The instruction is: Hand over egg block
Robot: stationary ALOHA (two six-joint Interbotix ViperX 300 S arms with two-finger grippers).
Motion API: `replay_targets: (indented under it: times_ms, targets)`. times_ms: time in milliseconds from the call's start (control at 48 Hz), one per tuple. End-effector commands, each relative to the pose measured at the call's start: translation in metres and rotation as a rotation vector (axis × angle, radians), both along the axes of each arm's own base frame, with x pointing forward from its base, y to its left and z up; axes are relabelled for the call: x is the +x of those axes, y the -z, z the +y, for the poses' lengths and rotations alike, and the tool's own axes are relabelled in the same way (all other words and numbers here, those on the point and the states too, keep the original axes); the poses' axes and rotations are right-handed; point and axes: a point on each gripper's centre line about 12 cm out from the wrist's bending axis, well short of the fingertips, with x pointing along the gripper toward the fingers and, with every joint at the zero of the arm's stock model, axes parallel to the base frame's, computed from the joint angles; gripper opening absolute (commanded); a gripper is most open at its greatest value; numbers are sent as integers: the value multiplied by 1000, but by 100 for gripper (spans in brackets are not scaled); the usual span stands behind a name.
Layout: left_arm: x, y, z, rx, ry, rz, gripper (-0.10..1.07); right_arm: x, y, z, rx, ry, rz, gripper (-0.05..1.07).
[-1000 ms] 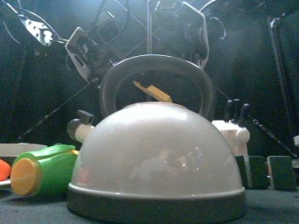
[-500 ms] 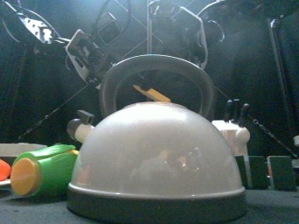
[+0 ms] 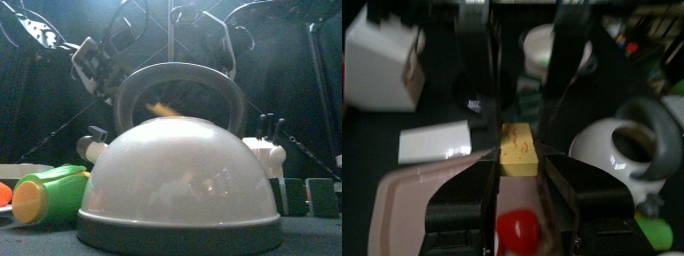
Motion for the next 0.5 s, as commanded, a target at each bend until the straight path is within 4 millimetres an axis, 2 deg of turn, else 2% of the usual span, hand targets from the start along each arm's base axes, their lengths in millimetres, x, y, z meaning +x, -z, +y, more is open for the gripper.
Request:
replay_targets:
  times_ms: [0,167,479]
  targets:
    - [1,-8,3,0,-7,-27,57,2,-14,0,3,-4,-36,84]
    - [2,-9,3,-2,-6,-32,57,1,-14,0,2,-4,-37,96]
    - [1,-9,3,-3,-5,-32,57,-3,-14,-6,-25,44,-20,96]
